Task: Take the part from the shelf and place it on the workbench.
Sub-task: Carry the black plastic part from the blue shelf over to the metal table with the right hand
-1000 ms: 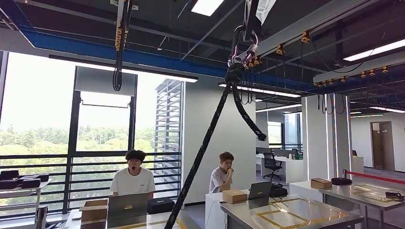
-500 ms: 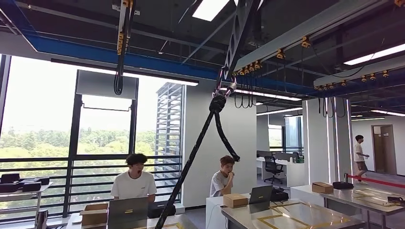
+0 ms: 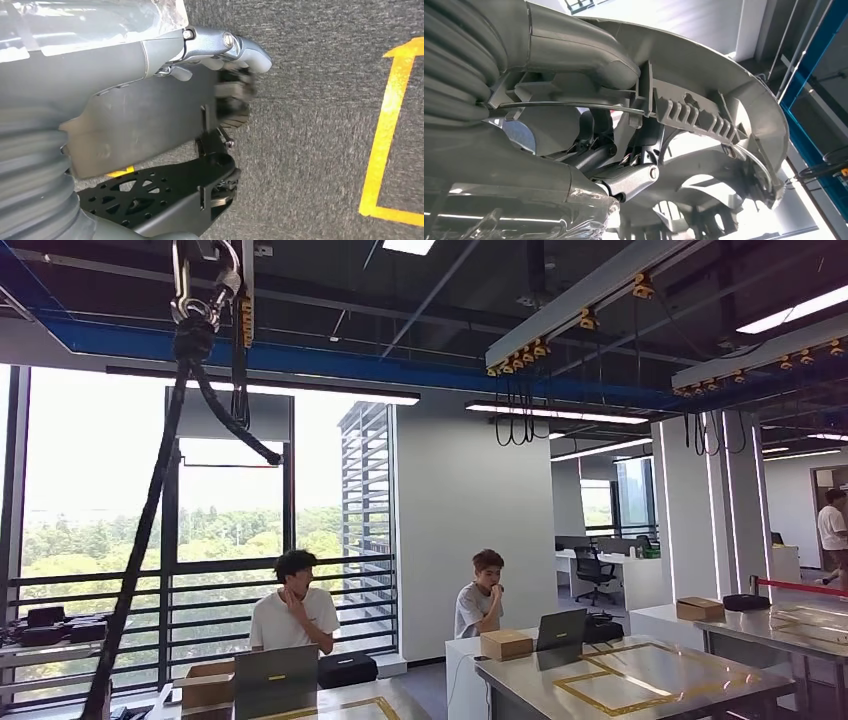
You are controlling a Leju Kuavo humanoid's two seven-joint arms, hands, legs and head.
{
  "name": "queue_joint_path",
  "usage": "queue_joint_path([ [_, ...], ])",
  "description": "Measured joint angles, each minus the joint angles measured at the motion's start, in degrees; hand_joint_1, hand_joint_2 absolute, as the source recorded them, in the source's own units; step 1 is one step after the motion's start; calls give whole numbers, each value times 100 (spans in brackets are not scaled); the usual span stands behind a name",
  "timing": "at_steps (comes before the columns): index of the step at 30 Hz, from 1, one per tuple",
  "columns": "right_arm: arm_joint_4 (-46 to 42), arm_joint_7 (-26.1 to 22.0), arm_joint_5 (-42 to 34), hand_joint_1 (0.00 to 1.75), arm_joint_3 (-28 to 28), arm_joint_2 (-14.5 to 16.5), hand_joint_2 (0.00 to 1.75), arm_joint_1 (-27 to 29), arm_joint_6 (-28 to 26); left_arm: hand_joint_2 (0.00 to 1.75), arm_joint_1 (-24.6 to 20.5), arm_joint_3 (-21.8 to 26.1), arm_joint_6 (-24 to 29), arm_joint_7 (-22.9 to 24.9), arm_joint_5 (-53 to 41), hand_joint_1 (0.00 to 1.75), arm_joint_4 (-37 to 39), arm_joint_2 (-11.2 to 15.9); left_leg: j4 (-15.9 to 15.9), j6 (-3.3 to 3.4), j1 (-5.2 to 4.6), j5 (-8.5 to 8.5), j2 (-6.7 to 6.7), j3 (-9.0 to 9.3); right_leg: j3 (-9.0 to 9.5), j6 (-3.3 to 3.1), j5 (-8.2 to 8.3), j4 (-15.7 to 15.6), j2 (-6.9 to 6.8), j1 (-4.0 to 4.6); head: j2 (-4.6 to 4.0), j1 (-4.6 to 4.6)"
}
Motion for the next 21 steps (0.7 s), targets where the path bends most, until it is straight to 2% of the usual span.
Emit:
queue_joint_path([
  [1,1,-1,1,175,-1,0,175,1,0,175,0,-3,0,0,1,0,0,0,298,30,-17,-41,0,-195,32,-21,-32,0,-8,30,0,5],
  [2,1,-1,1,175,-1,0,175,2,0,175,0,-4,0,0,1,0,0,0,419,76,-38,25,0,-319,74,-37,-70,0,-8,62,0,8],
  [3,2,-1,1,175,-1,1,175,2,0,175,0,-6,0,0,1,0,0,0,327,140,-68,200,-1,-346,129,-46,-111,-3,-7,94,0,9],
  [5,2,-1,1,175,-1,3,175,3,0,175,1,-8,0,0,1,0,2,8,-251,331,-159,671,3,-191,265,-57,-199,-33,-7,140,0,8],
  [6,3,-1,1,175,1,4,175,0,1,175,2,-9,-3,1,2,0,4,12,-519,428,-210,827,13,-83,327,-45,-236,-59,-9,157,0,1],
  [7,3,-1,1,175,1,7,175,-3,2,175,3,-11,-5,-1,2,0,7,16,-718,508,-260,886,23,12,369,-21,-260,-92,-14,152,2,-3],
  [8,3,-1,1,175,2,9,175,-5,3,175,4,-13,-3,-1,3,0,9,20,-830,564,-298,857,32,79,398,13,-264,-114,-22,141,3,-7],
  [9,2,0,1,175,2,11,175,-7,4,175,5,-15,-1,-1,2,0,10,18,-948,587,-325,810,37,156,416,58,-250,-122,-33,136,4,-12],
  [11,-2,3,1,175,1,13,175,-7,4,175,5,-17,9,-3,2,0,10,13,-1178,586,-306,731,24,326,420,125,-216,-50,-43,121,7,-19],
  [12,-4,4,1,175,1,12,175,-13,4,175,4,-19,9,-5,1,0,9,8,-1265,576,-283,703,12,419,362,152,-234,79,-33,119,7,-28],
  [14,-7,3,1,175,-1,11,175,-25,5,175,3,-22,9,-10,0,0,9,-2,-1337,552,-248,657,-10,538,27,198,-406,605,-2,110,2,-45],
  [16,-6,2,1,175,-1,11,175,-26,8,175,4,-23,8,-9,2,0,9,-4,-1341,535,-242,578,-16,616,-452,251,-606,1174,4,98,1,-63],
  [17,-5,2,0,175,-1,11,175,-25,11,175,4,-24,8,-9,3,0,9,-4,-1340,520,-238,528,-18,673,-617,275,-587,1284,3,91,0,-71],
  [18,-2,2,-1,175,-1,11,175,-24,16,175,4,-25,8,-9,6,0,9,-5,-1339,502,-230,472,-22,748,-690,298,-448,1216,2,84,0,-74],
  [20,5,3,-5,175,0,10,175,-19,28,175,5,-26,8,-10,14,0,8,-5,-1337,448,-205,339,-28,912,-611,330,114,628,-1,70,0,-83],
  [21,14,3,-8,175,0,9,175,-17,37,175,3,-27,10,-11,18,0,8,-4,-1329,412,-200,275,-30,986,-548,325,302,338,-3,74,0,-77],
])
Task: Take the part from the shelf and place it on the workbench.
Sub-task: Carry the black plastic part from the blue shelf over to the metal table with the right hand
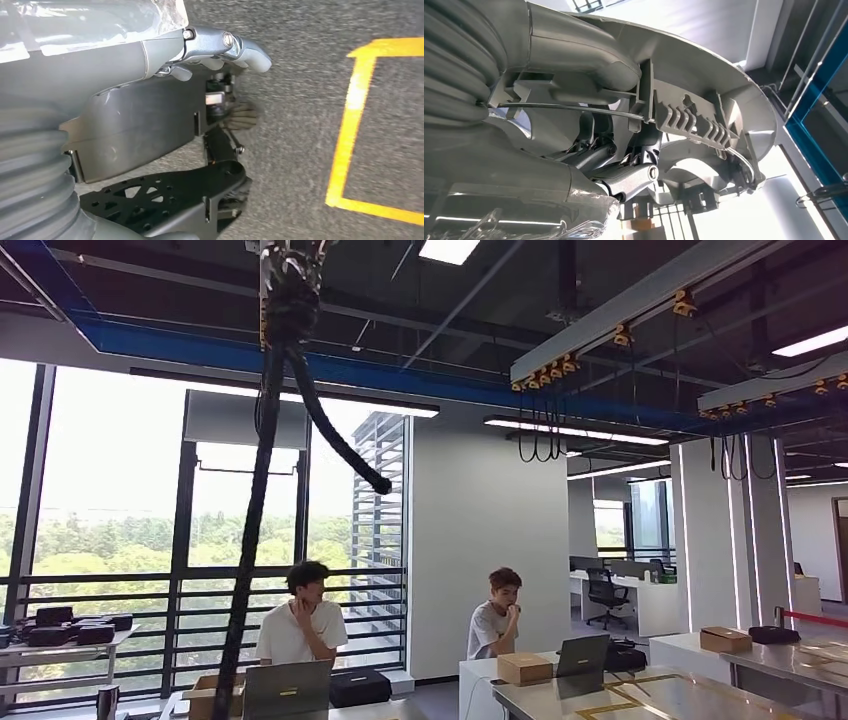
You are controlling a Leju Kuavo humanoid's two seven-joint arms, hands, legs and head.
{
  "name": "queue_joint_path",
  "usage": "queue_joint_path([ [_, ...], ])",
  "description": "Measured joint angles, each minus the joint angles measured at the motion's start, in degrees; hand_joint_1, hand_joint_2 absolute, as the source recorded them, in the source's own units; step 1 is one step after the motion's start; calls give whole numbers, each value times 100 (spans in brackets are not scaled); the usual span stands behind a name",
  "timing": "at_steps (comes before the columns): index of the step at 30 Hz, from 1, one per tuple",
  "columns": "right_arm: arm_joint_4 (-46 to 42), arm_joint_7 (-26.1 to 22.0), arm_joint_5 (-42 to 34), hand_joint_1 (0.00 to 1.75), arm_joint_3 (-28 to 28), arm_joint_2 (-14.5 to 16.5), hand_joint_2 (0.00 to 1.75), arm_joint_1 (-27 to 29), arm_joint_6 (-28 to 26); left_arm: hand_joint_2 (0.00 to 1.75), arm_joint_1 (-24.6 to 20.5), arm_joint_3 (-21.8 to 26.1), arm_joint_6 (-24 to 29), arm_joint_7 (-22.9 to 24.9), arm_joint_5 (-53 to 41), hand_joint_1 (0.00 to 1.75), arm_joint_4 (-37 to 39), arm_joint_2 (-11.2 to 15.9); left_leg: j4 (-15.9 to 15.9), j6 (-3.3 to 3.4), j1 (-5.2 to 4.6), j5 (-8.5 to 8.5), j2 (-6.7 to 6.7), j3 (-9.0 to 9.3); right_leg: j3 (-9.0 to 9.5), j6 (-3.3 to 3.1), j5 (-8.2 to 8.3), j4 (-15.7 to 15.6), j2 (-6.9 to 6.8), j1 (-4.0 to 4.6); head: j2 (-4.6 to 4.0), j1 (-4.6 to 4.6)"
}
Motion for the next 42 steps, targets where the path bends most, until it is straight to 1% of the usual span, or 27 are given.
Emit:
queue_joint_path([
  [2,11,-5,-4,175,0,-1,175,6,23,175,-4,-4,2,0,5,0,1,2,21,-82,-9,-116,5,53,56,-117,79,-265,-14,17,2,4],
  [4,15,-11,-6,175,-1,2,175,7,44,175,-12,-9,5,-8,10,0,1,4,64,-154,-17,-179,12,115,94,-270,-5,-257,-25,25,2,11],
  [6,11,-12,-6,175,-2,8,175,4,55,175,-19,-12,8,-19,13,0,1,5,213,-214,-5,-225,19,127,198,-352,-19,-286,-27,10,2,28],
  [7,9,-12,-6,175,-1,12,175,1,58,175,-22,-14,7,-21,13,0,1,5,410,-241,6,-282,22,29,256,-382,-48,-301,-27,4,2,33],
  [8,8,-13,-5,175,-2,15,175,2,60,175,-22,-14,7,-22,15,0,1,3,711,-266,19,-370,25,-151,305,-402,-81,-313,-28,7,2,43],
  [10,8,-16,-5,175,-3,17,175,1,61,175,-21,-15,7,-20,21,0,1,2,1373,-296,36,-614,28,-623,398,-421,-167,-324,-22,17,1,51],
  [11,8,-19,-5,175,-3,17,175,2,61,175,-21,-15,7,-19,28,0,1,2,1555,-297,39,-687,28,-818,457,-421,-219,-326,-18,22,1,55],
  [12,8,-21,-6,175,-3,17,175,3,61,175,-20,-15,7,-19,38,0,1,2,1569,-286,39,-666,28,-938,529,-418,-276,-326,-13,26,1,57],
  [13,8,-25,-6,175,-4,17,175,3,61,175,-19,-14,7,-19,47,0,1,2,1402,-261,37,-508,28,-980,620,-413,-340,-329,-9,33,1,60],
  [15,8,-43,-6,175,-4,17,175,1,62,175,-14,-13,8,-19,60,0,3,7,831,-169,12,98,26,-964,797,-392,-468,-337,-7,44,0,70],
  [17,11,-67,-10,175,-5,17,175,1,65,175,-9,-14,8,-19,68,0,7,14,462,-79,-43,466,33,-941,894,-333,-565,-358,2,45,4,73],
  [19,11,-78,-15,175,-7,20,175,1,68,175,-9,-16,13,-25,75,0,9,15,360,-27,-80,458,29,-877,960,-252,-592,-361,8,39,6,62],
  [21,6,-81,-18,175,-10,22,175,-1,68,175,-11,-16,17,-33,73,0,10,7,262,17,-60,458,9,-748,956,-192,-584,-223,6,32,3,51],
  [22,5,-85,-19,175,-13,22,175,-2,68,175,-12,-17,15,-34,69,0,10,3,229,44,-45,443,3,-690,855,-166,-613,-39,8,30,3,41],
  [23,5,-90,-20,175,-16,21,175,0,68,175,-13,-18,15,-34,66,0,10,-1,207,66,-34,422,2,-651,678,-149,-689,234,11,27,1,30],
  [25,5,-101,-22,175,-24,21,175,6,67,175,-13,-19,17,-34,65,0,10,-2,201,99,-34,351,1,-591,208,-112,-921,854,14,28,1,7],
  [26,5,-104,-25,175,-28,21,175,11,66,175,-13,-19,19,-34,66,0,10,-2,201,101,-35,306,-2,-549,9,-99,-980,1045,14,28,0,2],
  [27,6,-106,-30,175,-32,21,175,16,64,175,-13,-19,21,-33,66,0,10,-3,202,98,-35,257,-8,-490,-117,-92,-932,1077,14,29,0,-4],
  [28,7,-107,-35,175,-35,21,175,23,64,175,-13,-19,21,-31,65,0,10,-4,202,92,-35,202,-14,-418,-156,-96,-760,932,14,30,0,-8],
  [30,8,-113,-47,175,-41,20,175,39,63,175,-12,-19,22,-26,63,0,10,-10,201,62,-35,85,-21,-277,-69,-135,-192,323,14,39,0,-8],
  [32,11,-126,-54,175,-46,17,175,59,62,175,-15,-20,23,-19,63,0,9,-14,211,1,-44,-17,-21,-194,-1,-199,47,-129,10,72,1,2],
  [34,10,-151,-56,175,-51,15,175,77,61,175,-23,-23,28,-10,64,0,9,-14,235,-71,-53,-72,-16,-133,22,-274,9,-230,5,95,1,10],
  [36,4,-175,-56,175,-55,20,175,86,62,175,-30,-27,36,-2,65,0,9,-9,298,-133,-50,-116,-6,-93,123,-342,36,-272,0,70,1,13],
  [37,4,-180,-56,175,-55,25,175,85,62,175,-35,-32,39,-1,64,0,9,-9,420,-168,-41,-163,-2,-135,190,-371,17,-303,-6,54,1,19],
  [38,3,-185,-56,175,-55,29,175,86,62,175,-38,-39,40,1,64,0,8,-9,640,-205,-25,-240,3,-246,252,-392,-4,-332,-9,41,1,27],
  [41,4,-192,-56,175,-57,34,175,87,61,175,-43,-58,42,6,68,0,8,-11,1483,-291,37,-532,10,-812,389,-411,-104,-360,-11,35,1,51],
  [42,5,-193,-56,175,-57,34,175,89,61,175,-43,-61,43,8,69,0,8,-11,1572,-304,51,-523,12,-943,442,-405,-149,-361,-8,33,0,56],
])
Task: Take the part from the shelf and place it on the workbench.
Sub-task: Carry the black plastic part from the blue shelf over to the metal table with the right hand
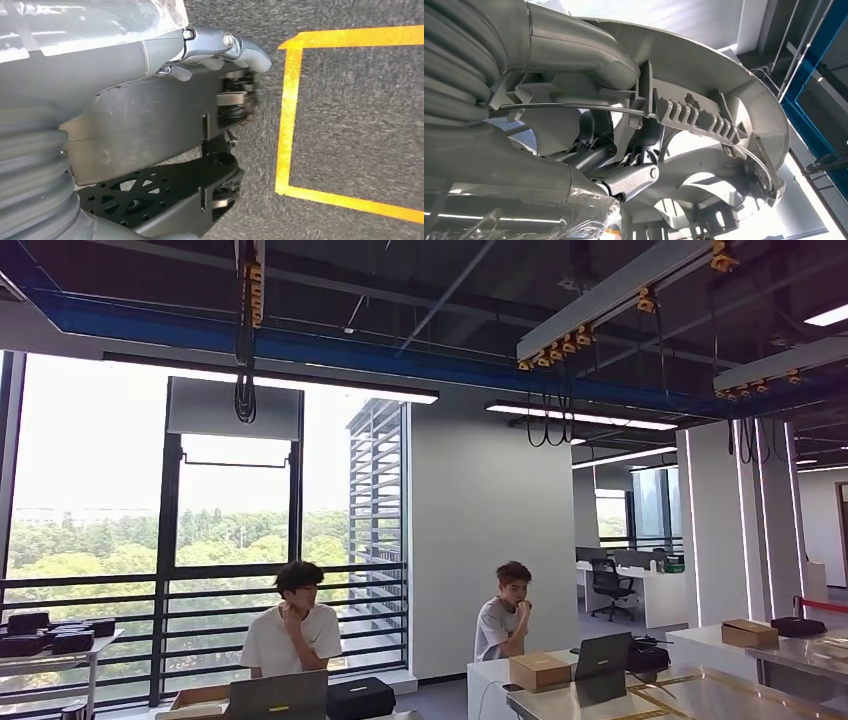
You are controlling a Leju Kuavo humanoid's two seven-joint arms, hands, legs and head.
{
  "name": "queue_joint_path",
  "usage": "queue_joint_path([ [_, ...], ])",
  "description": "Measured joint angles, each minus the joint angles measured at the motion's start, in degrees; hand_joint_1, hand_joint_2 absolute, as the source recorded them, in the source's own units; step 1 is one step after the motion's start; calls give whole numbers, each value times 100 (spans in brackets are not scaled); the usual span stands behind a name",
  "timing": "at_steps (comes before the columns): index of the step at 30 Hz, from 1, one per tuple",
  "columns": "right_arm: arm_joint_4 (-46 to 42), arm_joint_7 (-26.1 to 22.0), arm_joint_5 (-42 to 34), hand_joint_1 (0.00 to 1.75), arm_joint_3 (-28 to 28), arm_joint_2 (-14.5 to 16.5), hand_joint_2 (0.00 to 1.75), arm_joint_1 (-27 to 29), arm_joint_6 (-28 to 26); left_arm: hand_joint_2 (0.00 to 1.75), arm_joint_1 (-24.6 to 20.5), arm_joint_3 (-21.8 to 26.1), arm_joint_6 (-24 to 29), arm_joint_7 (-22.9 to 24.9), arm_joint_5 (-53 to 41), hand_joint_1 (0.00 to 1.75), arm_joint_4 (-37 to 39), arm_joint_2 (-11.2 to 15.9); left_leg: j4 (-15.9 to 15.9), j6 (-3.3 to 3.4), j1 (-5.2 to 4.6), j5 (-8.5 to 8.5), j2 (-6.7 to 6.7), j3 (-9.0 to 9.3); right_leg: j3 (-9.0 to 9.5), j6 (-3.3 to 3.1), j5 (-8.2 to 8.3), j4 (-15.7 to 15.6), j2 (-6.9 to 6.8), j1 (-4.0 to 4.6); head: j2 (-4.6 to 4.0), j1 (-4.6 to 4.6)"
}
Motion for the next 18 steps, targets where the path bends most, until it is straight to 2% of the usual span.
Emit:
queue_joint_path([
  [1,1,-1,0,175,0,0,175,1,0,175,0,-2,1,-1,1,0,-1,0,-87,-3,9,125,2,-51,65,10,-50,0,4,-3,0,4],
  [3,1,-1,0,175,0,1,175,1,0,175,1,-4,0,-1,2,0,0,1,-638,27,12,649,6,27,203,42,-153,-6,8,-9,0,12],
  [4,1,-1,-2,175,1,2,175,1,1,175,2,-5,-1,3,1,0,1,2,-892,52,-2,824,14,65,260,65,-194,-11,10,-9,0,14],
  [5,1,-2,-3,175,-1,3,175,-1,1,175,3,-6,-2,7,3,0,1,4,-1085,90,-22,926,23,105,290,100,-229,-17,11,-8,4,17],
  [7,1,-2,-12,175,-2,5,175,2,2,175,1,-9,-7,15,9,0,1,5,-1219,179,-64,914,38,136,346,177,-261,-15,11,-4,7,11],
  [9,2,-1,-21,175,-5,7,175,5,2,175,-2,-10,-15,14,14,0,1,1,-1294,261,-55,941,29,225,376,239,-286,45,7,-9,6,-3],
  [10,2,-4,-26,175,-8,7,175,3,2,175,-3,-11,-20,11,13,0,0,-1,-1314,293,-45,926,25,275,329,258,-329,161,8,-11,5,-14],
  [12,2,-10,-40,175,-15,5,175,1,2,175,-4,-12,-24,10,13,0,1,-5,-1342,347,-38,888,20,342,19,286,-536,689,13,-11,1,-36],
  [14,2,-14,-54,175,-21,4,175,5,3,175,-3,-12,-25,10,13,0,2,-7,-1342,382,-52,829,18,386,-446,298,-751,1336,14,-8,0,-56],
  [15,3,-14,-61,175,-23,5,175,7,4,175,-2,-12,-26,10,13,0,2,-7,-1342,387,-60,794,12,421,-615,295,-735,1494,14,-6,0,-63],
  [16,4,-14,-69,175,-24,5,175,7,7,175,-3,-12,-29,8,14,0,2,-9,-1342,387,-65,753,3,472,-689,284,-598,1460,14,-2,0,-67],
  [18,5,-15,-91,175,-26,5,175,6,15,175,-4,-12,-35,-2,14,0,1,-17,-1344,369,-69,655,-15,599,-595,228,-45,884,12,22,0,-73],
])
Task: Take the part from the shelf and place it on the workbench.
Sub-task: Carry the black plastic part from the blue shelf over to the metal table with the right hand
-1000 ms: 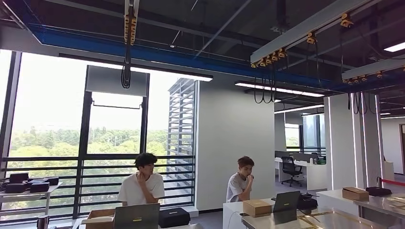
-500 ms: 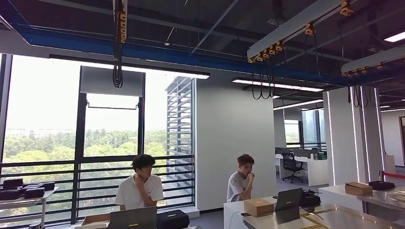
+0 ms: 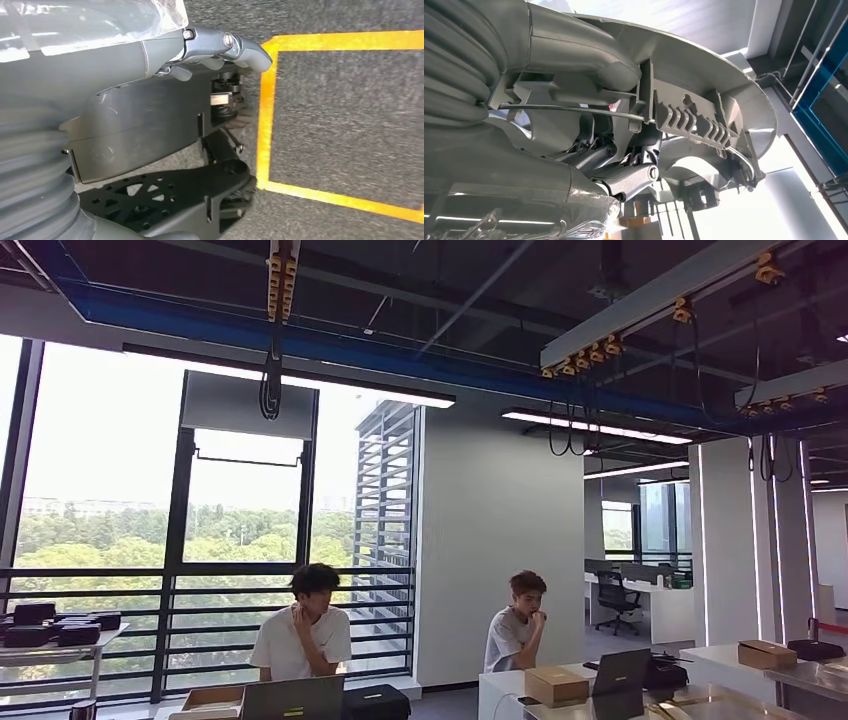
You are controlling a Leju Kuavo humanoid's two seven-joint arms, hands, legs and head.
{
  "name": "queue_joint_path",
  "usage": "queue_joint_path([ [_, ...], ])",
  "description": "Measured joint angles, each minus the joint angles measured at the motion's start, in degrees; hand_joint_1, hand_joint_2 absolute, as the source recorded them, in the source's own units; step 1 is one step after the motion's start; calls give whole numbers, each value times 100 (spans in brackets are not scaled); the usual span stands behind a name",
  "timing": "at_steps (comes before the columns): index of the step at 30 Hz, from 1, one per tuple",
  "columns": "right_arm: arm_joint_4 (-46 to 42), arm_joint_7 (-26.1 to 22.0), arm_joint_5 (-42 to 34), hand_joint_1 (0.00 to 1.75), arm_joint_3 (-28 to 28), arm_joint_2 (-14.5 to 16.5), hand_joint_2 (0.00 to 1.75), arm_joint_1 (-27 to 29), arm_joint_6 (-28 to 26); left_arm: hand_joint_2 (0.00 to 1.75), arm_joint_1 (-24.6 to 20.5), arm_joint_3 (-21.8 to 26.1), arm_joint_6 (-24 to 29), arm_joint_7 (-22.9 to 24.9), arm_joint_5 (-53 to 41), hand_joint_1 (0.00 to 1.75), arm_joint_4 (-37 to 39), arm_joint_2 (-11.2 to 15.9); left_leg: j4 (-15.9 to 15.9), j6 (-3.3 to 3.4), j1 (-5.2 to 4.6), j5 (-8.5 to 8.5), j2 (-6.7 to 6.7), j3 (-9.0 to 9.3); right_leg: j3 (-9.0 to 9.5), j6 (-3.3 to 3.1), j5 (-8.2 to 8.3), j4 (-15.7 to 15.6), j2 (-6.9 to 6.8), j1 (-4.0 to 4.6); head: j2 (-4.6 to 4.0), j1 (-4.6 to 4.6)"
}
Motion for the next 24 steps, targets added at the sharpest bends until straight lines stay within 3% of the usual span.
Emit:
queue_joint_path([
  [1,3,-3,-12,175,-1,-1,175,0,5,175,-2,0,-2,-4,0,0,-1,-7,-2,-18,-3,-47,-5,63,77,-34,183,-292,-3,25,0,13],
  [2,7,-6,-22,175,-2,-1,175,-4,12,175,-7,0,-4,-7,0,0,-1,-11,-3,-45,-5,-88,-7,97,144,-65,262,-558,-4,51,0,15],
  [4,11,-18,-32,175,-4,2,175,-6,30,175,-18,-2,-5,-5,2,0,-3,-18,-1,-112,-17,-141,-3,155,198,-112,231,-745,1,83,0,22],
  [7,12,-19,-72,175,-5,8,175,-14,72,175,-31,-14,-1,44,1,0,-3,-14,122,-202,-25,-205,7,183,339,-187,244,-868,2,40,0,17],
  [9,14,-5,-132,175,-8,10,175,-28,104,175,-37,-39,8,137,8,0,-2,-8,566,-271,1,-363,15,-44,450,-225,215,-918,-9,12,0,35],
  [11,21,0,-194,175,-14,10,175,-37,122,175,-42,-62,28,241,21,0,-2,-2,1193,-327,44,-585,18,-448,525,-240,156,-929,-14,3,0,55],
  [12,31,-7,-227,175,-17,9,175,-34,126,175,-44,-69,43,289,32,0,-2,2,1371,-345,63,-627,19,-613,567,-237,118,-929,-14,-1,0,60],
  [13,44,-24,-259,175,-22,9,175,-24,127,175,-46,-77,57,323,44,0,-2,5,1382,-356,76,-567,20,-705,621,-229,75,-929,-12,-5,0,64],
  [14,61,-58,-289,175,-28,10,175,-11,127,175,-46,-82,70,346,62,0,-2,10,1206,-356,83,-384,21,-708,686,-218,28,-929,-10,-9,0,68],
  [16,92,-155,-331,175,-46,18,175,17,128,175,-40,-85,91,360,101,0,-1,23,607,-326,83,143,23,-582,820,-185,-66,-932,-9,-17,0,79],
  [17,105,-207,-352,175,-54,23,175,24,138,175,-35,-86,100,356,114,0,-1,31,345,-301,66,243,32,-536,861,-158,-104,-932,-6,-18,1,81],
  [18,117,-257,-377,175,-66,31,175,25,157,175,-30,-86,113,347,126,0,0,37,184,-261,46,297,40,-497,883,-120,-140,-935,-4,-17,3,84],
  [20,140,-348,-449,175,-95,45,175,32,222,175,-21,-85,158,312,148,0,2,49,74,-166,9,226,54,-459,928,-42,-167,-899,-2,-15,4,74],
  [22,164,-416,-516,175,-131,55,175,33,310,175,-12,-84,217,263,178,0,2,57,23,-82,25,275,47,-340,954,11,-197,-774,-6,-22,2,61],
  [24,189,-468,-555,175,-167,63,175,17,406,175,-6,-83,265,215,209,0,1,67,-12,-28,42,255,43,-238,751,45,-346,-366,-1,-29,1,43],
])
